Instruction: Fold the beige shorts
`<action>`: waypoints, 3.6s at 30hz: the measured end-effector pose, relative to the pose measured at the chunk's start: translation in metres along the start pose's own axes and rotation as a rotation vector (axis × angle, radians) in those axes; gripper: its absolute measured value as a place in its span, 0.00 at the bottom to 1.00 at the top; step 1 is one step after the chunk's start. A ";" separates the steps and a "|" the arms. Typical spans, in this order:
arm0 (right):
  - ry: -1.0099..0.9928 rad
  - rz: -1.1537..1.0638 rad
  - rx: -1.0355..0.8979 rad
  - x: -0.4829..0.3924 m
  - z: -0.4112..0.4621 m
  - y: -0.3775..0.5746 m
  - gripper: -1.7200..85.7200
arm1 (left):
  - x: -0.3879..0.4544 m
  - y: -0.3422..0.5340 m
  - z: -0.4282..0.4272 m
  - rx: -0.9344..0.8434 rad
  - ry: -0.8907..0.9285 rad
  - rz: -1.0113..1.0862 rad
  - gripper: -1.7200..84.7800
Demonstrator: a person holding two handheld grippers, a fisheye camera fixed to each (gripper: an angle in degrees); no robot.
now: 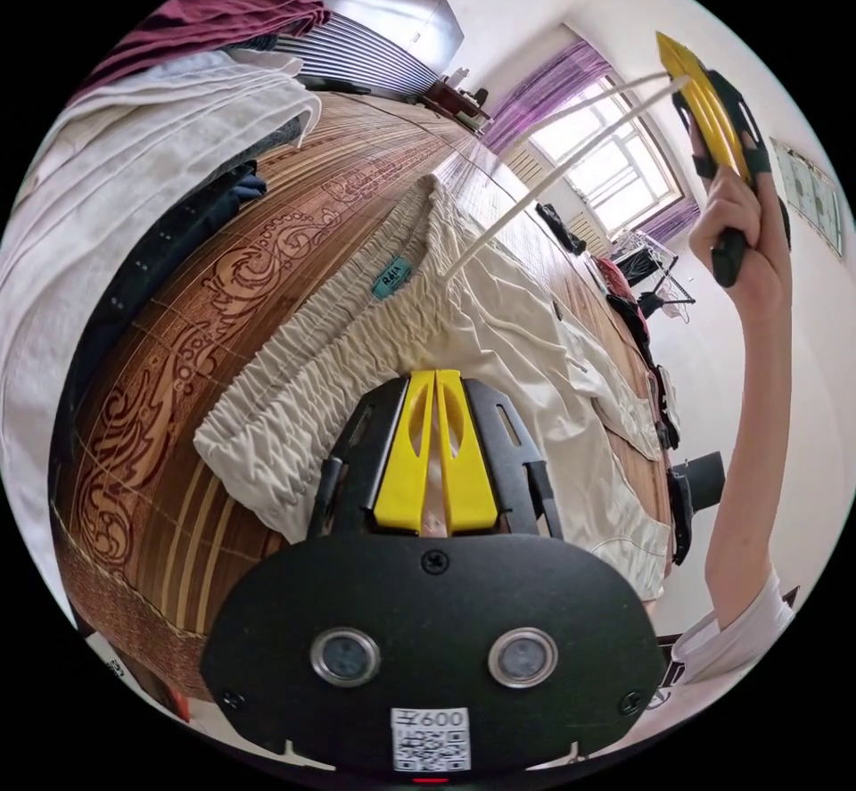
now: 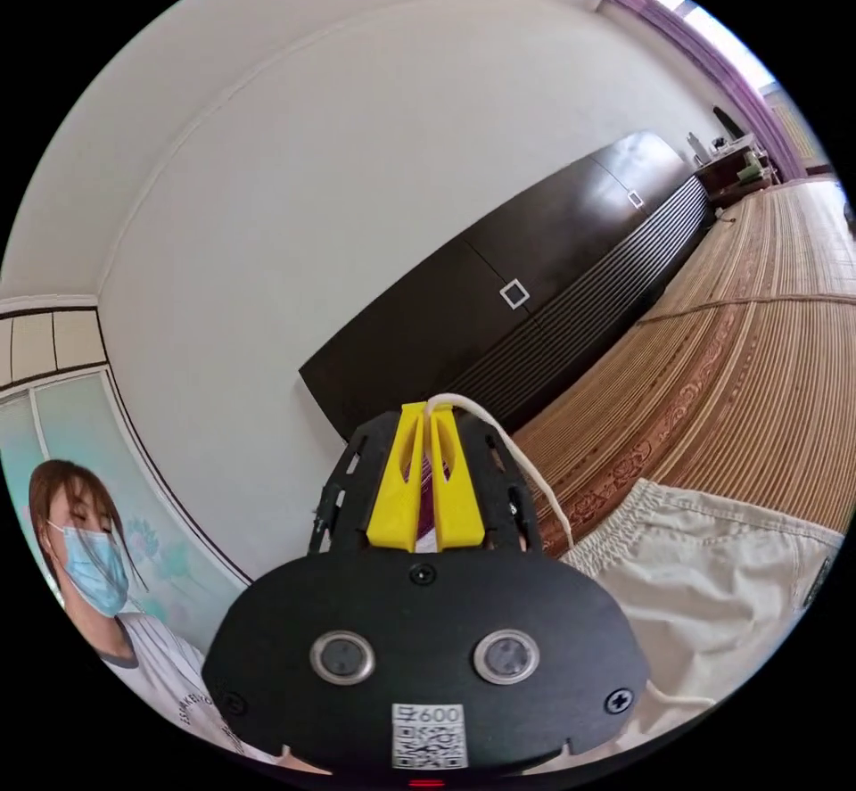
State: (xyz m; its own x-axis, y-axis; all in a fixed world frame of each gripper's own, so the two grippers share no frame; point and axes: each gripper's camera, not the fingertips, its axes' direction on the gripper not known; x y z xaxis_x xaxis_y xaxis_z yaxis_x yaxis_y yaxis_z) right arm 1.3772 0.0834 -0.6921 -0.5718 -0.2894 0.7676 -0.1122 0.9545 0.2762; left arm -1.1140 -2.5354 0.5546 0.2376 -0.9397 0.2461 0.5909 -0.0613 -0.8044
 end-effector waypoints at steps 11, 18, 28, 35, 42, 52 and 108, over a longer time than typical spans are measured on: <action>0.355 -0.154 -0.052 -0.046 -0.087 0.024 0.01 | 0.012 -0.006 -0.003 -0.001 -0.016 0.003 0.02; 0.523 -0.107 -0.076 -0.030 -0.120 0.065 0.01 | 0.012 -0.010 -0.006 -0.001 0.003 -0.006 0.02; 0.770 -0.120 -0.029 -0.026 -0.137 0.107 0.01 | 0.013 -0.019 -0.012 0.000 0.003 -0.012 0.02; 0.920 -0.255 -0.117 -0.023 -0.083 0.121 0.04 | 0.009 -0.025 -0.018 0.003 0.010 -0.018 0.02; 1.069 -0.023 -0.498 0.083 0.006 0.119 0.11 | 0.004 -0.031 -0.023 0.005 0.015 -0.018 0.02; 1.192 -0.037 -0.663 0.139 0.063 0.149 0.04 | -0.011 -0.037 -0.028 0.004 0.022 -0.023 0.02; 0.695 -0.425 -0.656 -0.154 0.343 0.252 0.01 | -0.231 0.121 0.037 0.026 -0.246 0.050 0.02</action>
State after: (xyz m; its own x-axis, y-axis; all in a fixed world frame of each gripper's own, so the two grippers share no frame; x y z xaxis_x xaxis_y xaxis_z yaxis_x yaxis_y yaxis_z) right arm 1.1578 0.3935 -0.9389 0.0282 -0.7680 0.6398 0.3877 0.5984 0.7012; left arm -1.0690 -2.3132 0.4207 0.4453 -0.8311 0.3332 0.5928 -0.0052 -0.8053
